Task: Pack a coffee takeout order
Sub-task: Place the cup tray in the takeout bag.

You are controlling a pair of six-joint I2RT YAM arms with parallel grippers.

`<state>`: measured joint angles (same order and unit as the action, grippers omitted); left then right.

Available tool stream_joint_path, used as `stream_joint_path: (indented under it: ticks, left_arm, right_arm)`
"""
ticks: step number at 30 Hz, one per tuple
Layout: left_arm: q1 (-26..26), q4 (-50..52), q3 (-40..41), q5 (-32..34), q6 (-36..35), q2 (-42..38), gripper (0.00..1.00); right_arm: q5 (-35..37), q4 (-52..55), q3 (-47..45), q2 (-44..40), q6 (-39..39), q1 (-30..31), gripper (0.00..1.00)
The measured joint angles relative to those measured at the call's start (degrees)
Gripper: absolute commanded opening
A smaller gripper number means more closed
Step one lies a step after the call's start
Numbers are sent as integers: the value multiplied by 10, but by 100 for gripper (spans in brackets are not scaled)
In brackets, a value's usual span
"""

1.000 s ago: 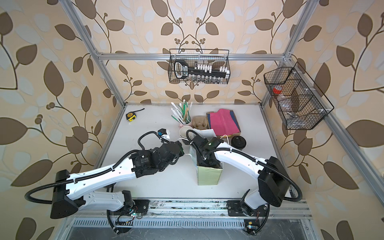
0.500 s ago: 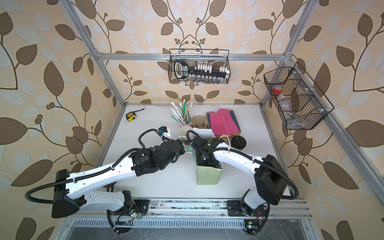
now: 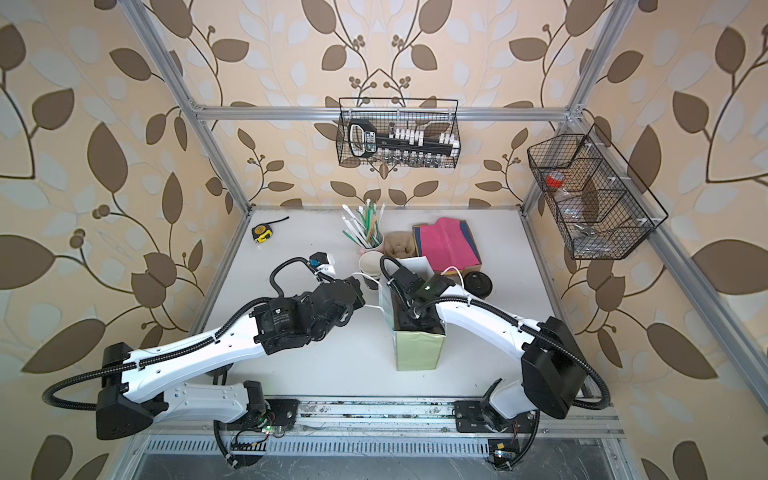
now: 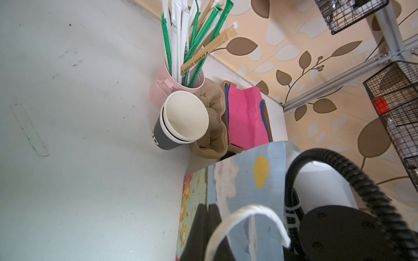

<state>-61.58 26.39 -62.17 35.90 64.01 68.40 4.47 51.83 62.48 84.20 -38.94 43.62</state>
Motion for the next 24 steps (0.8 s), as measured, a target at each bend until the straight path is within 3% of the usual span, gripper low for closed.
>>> stream_joint_path:
  ticks: [24]
  left_arm:
    - [0,17,-8,6,9,0,0]
  right_arm:
    - [-4,-26,-31,33,-6,25,31]
